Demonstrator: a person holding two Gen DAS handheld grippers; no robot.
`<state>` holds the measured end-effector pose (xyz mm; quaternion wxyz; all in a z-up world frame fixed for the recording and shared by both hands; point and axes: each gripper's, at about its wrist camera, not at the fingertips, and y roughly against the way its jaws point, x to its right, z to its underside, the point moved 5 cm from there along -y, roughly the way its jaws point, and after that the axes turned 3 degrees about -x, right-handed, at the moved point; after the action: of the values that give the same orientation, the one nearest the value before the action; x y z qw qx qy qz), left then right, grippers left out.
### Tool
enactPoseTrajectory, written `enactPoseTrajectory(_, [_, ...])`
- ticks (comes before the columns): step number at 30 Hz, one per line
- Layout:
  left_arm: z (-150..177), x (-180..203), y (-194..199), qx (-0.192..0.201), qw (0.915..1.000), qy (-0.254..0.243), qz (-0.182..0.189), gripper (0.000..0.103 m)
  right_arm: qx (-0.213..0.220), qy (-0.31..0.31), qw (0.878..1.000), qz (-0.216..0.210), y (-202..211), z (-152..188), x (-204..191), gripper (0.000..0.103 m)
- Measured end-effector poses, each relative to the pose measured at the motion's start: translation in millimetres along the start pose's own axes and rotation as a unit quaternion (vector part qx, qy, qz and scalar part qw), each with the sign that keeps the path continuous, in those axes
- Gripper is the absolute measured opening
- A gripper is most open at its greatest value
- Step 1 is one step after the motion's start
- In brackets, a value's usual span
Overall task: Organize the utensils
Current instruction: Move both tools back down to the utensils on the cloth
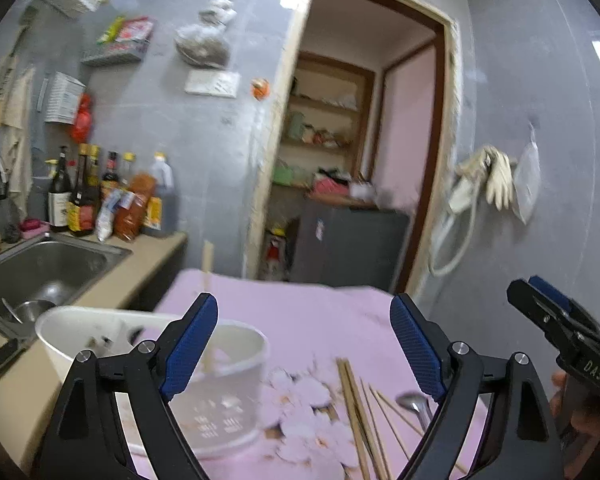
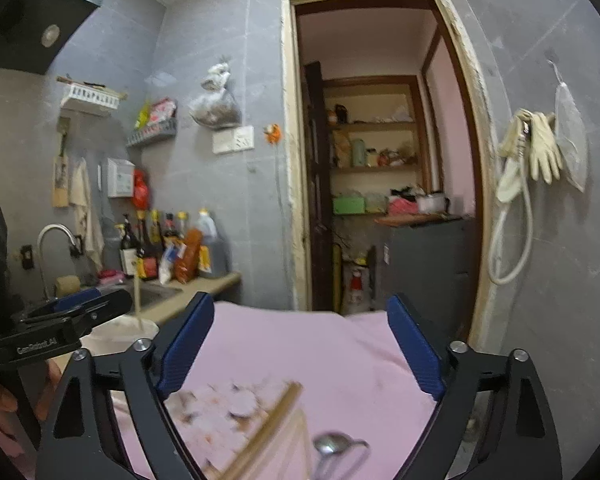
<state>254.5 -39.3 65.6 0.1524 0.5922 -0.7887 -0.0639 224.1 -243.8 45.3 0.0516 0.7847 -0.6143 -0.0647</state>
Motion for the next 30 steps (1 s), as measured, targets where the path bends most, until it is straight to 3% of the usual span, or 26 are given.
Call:
enactPoseTrajectory(3, [16, 13, -14, -0.034, 0.9993, -0.012, 0.012, 0.085, -0.022, -0.01, 1.0, 0.008, 0, 15, 16, 0.101])
enactPoseTrajectory(11, [58, 32, -45, -0.122, 0.992, -0.024, 0.022, 0.085, -0.095, -0.013, 0.995, 0.036, -8, 51, 43, 0.102])
enactPoseTrajectory(21, [104, 44, -88, -0.237, 0.9688, -0.072, 0.009, 0.085, -0.224, 0.004, 0.972, 0.065, -39, 100, 61, 0.102])
enactPoseTrajectory(28, [114, 42, -109, -0.286, 0.9561, -0.063, 0.017, 0.084, -0.269, 0.002, 0.961, 0.061, -51, 115, 65, 0.101])
enactPoseTrajectory(30, [116, 41, -115, -0.296, 0.9531, -0.06, 0.021, 0.078, -0.279, -0.002, 0.958, 0.059, -54, 119, 66, 0.095])
